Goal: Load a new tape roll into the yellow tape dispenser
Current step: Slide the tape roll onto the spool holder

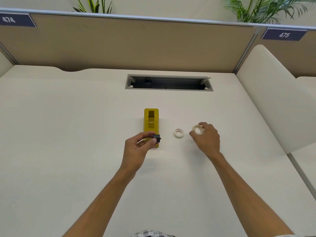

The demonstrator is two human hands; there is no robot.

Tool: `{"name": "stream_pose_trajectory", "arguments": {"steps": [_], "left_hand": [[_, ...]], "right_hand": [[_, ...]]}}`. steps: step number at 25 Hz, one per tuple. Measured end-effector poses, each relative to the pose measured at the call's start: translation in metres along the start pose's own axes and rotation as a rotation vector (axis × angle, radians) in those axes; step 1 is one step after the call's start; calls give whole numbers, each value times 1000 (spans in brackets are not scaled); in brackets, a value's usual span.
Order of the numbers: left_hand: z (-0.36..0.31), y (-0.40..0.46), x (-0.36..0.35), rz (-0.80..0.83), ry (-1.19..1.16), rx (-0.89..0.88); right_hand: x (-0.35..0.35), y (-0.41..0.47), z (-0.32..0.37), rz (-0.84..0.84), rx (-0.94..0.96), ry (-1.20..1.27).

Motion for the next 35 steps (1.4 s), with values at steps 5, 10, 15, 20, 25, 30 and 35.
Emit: {"name": "stream_pose_trajectory", "arguments": {"steps": [5,10,15,20,25,30,35], "left_hand": [[1,-2,-2,-8,-9,3],[0,-3,-5,2,35,-8],[-4,-5,-8,15,57,-43],[-9,-8,-10,43,95,-81],[-8,-13,-11,33,124,-84],[-7,-14,-12,56,105,-76],[-7,-14,-12,64,107,-69]], "right_hand": [[11,-21,23,172,-48,508],[18,-52,54,341,-1,763],[19,-80,76,514,92,802],[17,-96,86,612,127,799],[19,-99,88,646,158,797],[20,-100,90,663,163,846],[21,-99,93,648,188,826]]}}
Point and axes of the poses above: each hand's wrist, its own y-axis towards the middle knuckle, its own x-axis out of the back of the hand, z = x × y, the point moved 6 cm from there along y, towards the middle knuckle, and after that the axes turned 5 degrees about -z, right-handed, at the moved point
